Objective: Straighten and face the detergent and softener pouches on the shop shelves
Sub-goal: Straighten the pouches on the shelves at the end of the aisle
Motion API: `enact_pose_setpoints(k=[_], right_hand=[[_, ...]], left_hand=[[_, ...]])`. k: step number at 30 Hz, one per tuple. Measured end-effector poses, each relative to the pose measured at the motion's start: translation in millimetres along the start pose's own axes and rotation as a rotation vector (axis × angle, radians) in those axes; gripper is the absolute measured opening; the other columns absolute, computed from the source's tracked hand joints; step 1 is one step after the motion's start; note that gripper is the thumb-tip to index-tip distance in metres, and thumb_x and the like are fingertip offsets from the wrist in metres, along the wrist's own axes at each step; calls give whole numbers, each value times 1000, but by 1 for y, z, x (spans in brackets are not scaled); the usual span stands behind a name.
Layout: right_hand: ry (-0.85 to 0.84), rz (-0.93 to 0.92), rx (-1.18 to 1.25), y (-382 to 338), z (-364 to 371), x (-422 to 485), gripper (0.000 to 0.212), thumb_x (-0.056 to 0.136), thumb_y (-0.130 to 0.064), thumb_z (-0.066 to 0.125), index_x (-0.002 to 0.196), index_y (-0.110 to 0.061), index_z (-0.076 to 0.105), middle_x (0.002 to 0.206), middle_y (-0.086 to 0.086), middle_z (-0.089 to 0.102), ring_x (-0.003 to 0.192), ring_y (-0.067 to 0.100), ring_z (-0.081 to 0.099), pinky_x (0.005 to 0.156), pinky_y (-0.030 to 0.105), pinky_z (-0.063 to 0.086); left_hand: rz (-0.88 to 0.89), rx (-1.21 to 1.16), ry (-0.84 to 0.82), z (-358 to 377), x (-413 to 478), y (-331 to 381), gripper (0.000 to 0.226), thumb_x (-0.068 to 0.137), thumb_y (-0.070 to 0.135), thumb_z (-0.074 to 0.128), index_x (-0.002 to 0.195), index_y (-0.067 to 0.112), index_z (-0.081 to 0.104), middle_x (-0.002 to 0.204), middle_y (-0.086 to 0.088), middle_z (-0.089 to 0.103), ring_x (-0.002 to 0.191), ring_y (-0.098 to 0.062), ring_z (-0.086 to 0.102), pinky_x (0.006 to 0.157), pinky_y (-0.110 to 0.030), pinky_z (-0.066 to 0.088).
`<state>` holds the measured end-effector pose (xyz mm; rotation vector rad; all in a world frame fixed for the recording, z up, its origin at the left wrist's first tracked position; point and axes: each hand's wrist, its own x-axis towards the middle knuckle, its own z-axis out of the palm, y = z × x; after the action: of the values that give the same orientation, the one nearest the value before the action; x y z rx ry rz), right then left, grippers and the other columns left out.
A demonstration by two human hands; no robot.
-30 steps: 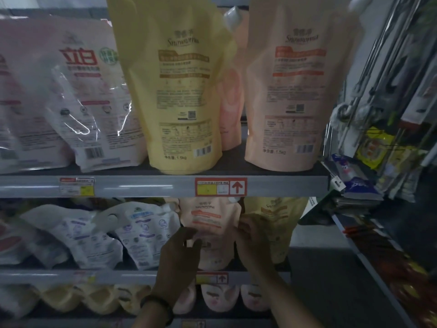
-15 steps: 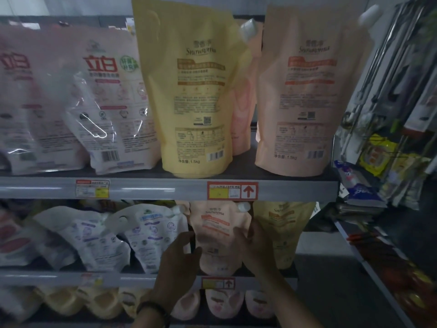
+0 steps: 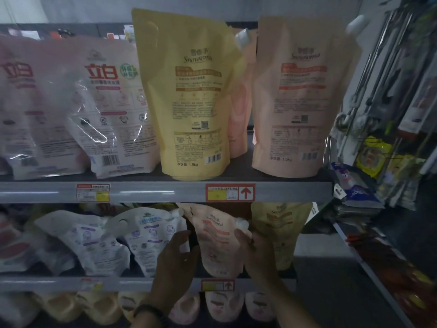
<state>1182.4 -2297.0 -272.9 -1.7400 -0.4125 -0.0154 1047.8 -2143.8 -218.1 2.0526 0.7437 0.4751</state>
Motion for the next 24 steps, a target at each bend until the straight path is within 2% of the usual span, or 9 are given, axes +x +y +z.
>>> enact_pose_setpoints(k=[2, 6, 10, 12, 14, 19, 22, 24], right_hand=[[19, -26, 3, -3, -1, -3, 9, 104, -30, 66, 103, -32, 74, 93, -17, 79, 89, 3, 76, 75, 34, 64], [17, -67, 19, -21, -4, -9, 14, 104, -30, 63, 100, -38, 72, 94, -20, 79, 90, 0, 76, 72, 25, 62], [17, -122, -5, -35, -10, -12, 17, 102, -29, 63, 92, -39, 72, 88, -24, 77, 85, -1, 75, 69, 24, 61], [8, -127, -3, -43, -13, -15, 20, 103, -22, 63, 93, -38, 71, 90, -31, 76, 88, -7, 73, 71, 15, 58], [8, -127, 12, -48, -18, -17, 23, 104, -17, 62, 96, -36, 72, 92, -35, 74, 91, -11, 72, 73, 9, 55], [-1, -56, 64, -48, -29, -13, 21, 107, -25, 60, 93, -26, 76, 93, -15, 79, 89, 1, 74, 74, 20, 56], [-61, 4, 67, -56, -34, -14, 19, 106, -27, 61, 97, -26, 77, 96, -17, 79, 91, -1, 72, 73, 16, 50], [-87, 6, 67, -61, -37, -18, 17, 106, -27, 61, 100, -28, 77, 97, -21, 79, 92, -4, 72, 70, 10, 51]], left_hand=[[-14, 15, 3, -3, 0, -2, 38, 103, 23, 67, 140, 26, 59, 140, 3, 64, 88, 1, 58, 86, -20, 45], [-31, -8, 35, -5, 1, -7, 35, 102, 23, 68, 136, 28, 61, 139, 1, 67, 86, 7, 60, 89, -25, 46], [-76, 3, 39, -3, 4, -10, 35, 102, 25, 67, 136, 29, 61, 139, 1, 67, 119, -19, 64, 100, -33, 48], [-86, 2, 33, -1, 5, -10, 35, 102, 27, 67, 137, 29, 61, 139, 1, 67, 124, -22, 63, 102, -35, 50], [-96, -4, 16, 1, 7, -11, 35, 102, 30, 67, 136, 30, 61, 138, 1, 67, 124, -22, 64, 102, -36, 51], [-90, -36, -24, 3, 9, -9, 31, 105, 40, 60, 134, 30, 59, 131, 1, 69, 119, -20, 66, 101, -36, 52], [-55, -92, -55, 3, 9, -10, 22, 105, 50, 54, 123, 37, 57, 123, 8, 71, 108, -16, 71, 99, -42, 57], [-49, -200, -76, 6, 9, -16, 24, 104, 53, 54, 118, 36, 64, 115, 13, 75, 104, -12, 74, 96, -47, 61]])
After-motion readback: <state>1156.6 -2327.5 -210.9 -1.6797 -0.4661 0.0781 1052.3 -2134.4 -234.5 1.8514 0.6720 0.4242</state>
